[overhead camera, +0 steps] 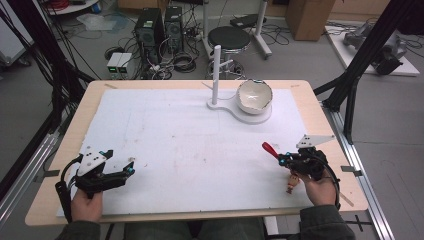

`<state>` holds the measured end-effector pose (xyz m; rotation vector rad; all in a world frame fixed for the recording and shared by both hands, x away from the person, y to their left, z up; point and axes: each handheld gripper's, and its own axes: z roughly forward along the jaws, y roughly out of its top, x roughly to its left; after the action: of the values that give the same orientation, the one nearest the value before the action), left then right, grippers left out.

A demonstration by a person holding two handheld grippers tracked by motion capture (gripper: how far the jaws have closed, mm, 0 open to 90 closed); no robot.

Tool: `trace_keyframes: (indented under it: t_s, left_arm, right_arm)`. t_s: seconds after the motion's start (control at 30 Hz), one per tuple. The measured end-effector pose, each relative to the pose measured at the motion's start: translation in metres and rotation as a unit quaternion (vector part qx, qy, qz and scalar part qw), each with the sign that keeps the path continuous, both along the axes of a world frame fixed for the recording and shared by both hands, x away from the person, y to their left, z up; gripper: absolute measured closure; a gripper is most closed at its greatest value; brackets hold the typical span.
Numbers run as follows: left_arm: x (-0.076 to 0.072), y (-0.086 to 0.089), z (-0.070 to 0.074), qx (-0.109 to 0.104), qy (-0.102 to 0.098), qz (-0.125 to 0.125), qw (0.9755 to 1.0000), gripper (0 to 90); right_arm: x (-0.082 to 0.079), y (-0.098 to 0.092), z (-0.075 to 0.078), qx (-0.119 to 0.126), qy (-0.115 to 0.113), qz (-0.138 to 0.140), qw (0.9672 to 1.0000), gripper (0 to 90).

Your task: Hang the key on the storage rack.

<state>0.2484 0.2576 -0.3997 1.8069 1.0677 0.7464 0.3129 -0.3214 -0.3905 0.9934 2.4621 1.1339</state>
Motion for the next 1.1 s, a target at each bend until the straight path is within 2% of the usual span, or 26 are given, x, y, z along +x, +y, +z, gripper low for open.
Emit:
trace_keyframes:
  t_s: [0.27, 0.53, 1.0, 1.1]
  left_arm:
    - [0.0, 0.001, 0.0, -0.001, -0.002, 0.002, 1.0, 20.7]
    - [0.0, 0.001, 0.0, -0.001, -0.002, 0.003, 1.0, 20.8]
    - [0.0, 0.001, 0.0, -0.001, -0.004, 0.003, 1.0, 20.8]
    - [0.0, 0.001, 0.0, -0.001, -0.004, 0.003, 1.0, 20.8]
  right_arm:
    - [0.004, 0.014, 0.012, 0.017, -0.015, 0.018, 0.9996, 86.4]
    - [0.008, 0.025, 0.022, 0.029, -0.019, 0.033, 0.9988, 86.7]
    - [0.015, 0.042, 0.042, 0.037, -0.048, 0.046, 0.9971, 86.8]
    - [0.017, 0.044, 0.044, 0.039, -0.046, 0.048, 0.997, 86.8]
